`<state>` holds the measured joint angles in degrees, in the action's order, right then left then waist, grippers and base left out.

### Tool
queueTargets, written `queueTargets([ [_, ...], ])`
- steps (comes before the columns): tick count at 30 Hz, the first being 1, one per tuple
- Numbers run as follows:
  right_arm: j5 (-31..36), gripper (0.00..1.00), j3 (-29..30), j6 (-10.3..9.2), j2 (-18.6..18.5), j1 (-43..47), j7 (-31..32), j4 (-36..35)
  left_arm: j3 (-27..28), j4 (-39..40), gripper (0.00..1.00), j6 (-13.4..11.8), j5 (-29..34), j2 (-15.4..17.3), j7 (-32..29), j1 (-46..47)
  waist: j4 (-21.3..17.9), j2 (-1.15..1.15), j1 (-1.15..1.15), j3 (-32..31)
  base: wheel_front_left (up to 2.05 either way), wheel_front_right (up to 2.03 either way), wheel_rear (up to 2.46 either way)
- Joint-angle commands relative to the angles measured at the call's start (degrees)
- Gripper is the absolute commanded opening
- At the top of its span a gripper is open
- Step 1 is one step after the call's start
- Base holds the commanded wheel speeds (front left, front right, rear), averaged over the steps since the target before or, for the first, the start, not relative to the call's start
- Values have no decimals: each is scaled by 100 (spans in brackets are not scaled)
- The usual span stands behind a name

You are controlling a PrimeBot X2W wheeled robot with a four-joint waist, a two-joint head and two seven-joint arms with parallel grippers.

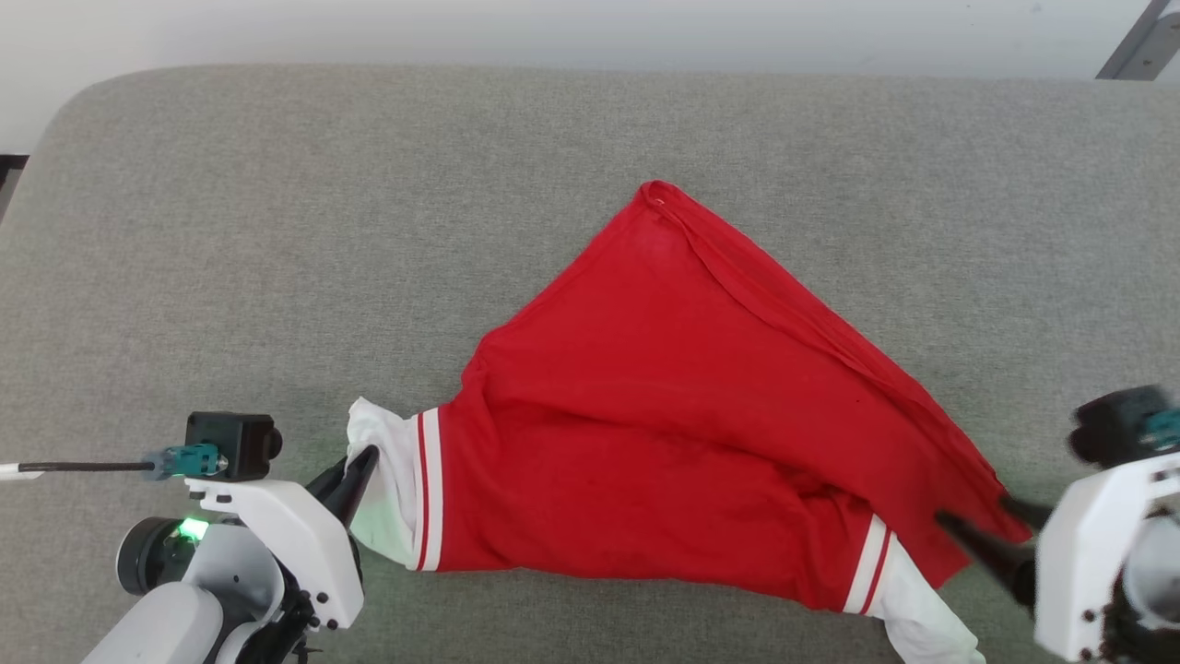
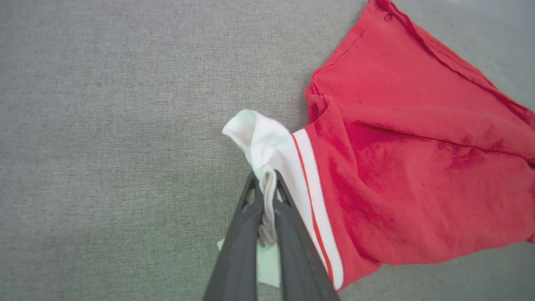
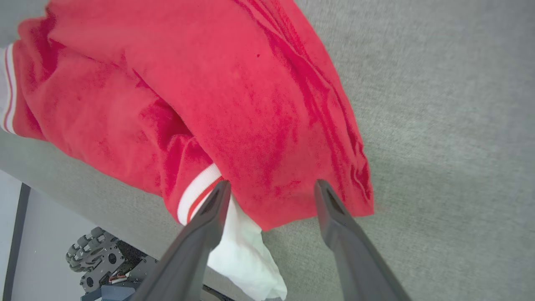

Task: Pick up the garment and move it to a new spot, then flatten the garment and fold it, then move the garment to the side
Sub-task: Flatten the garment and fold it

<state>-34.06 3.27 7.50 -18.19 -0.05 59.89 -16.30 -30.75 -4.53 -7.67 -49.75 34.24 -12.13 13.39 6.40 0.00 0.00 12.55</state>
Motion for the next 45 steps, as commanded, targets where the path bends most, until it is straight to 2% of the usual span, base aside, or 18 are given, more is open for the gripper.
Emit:
queueTargets([
  [1,17,100,129,-1,101,29,58,-263,10,30,0,-37,-12,19,34,-72,6,0,0,-9,0,0,0],
  [7,200,100,208,0,148,-435,-173,-1031,-21,99,0,-27,36,13,50,9,100,0,0,24,0,0,0],
  [13,421,100,-342,-1,-201,-1376,-963,-622,-147,58,0,95,115,-116,40,244,384,0,0,162,0,0,0],
  [19,490,100,-1029,0,-559,-2512,-1686,591,-319,-86,0,262,251,-336,30,613,817,0,0,361,0,0,0],
  [26,329,100,-1871,-1,-846,-3739,-2101,2243,-579,-380,0,519,357,-723,72,1111,1409,0,0,618,0,0,0],
  [34,147,100,-2628,-1,-1085,-4818,-2172,4136,-851,-807,0,832,456,-1171,168,1580,1993,0,0,903,0,0,0],
  [39,116,100,-3084,-1,-1251,-5197,-2137,4920,-931,-1020,0,975,468,-1347,245,1745,2205,0,0,1032,0,0,0],
  [45,-297,100,-3852,1,-1151,-5144,-1536,5956,-1000,-1315,0,1118,454,-1523,354,1912,2350,0,0,1170,0,0,0],
])
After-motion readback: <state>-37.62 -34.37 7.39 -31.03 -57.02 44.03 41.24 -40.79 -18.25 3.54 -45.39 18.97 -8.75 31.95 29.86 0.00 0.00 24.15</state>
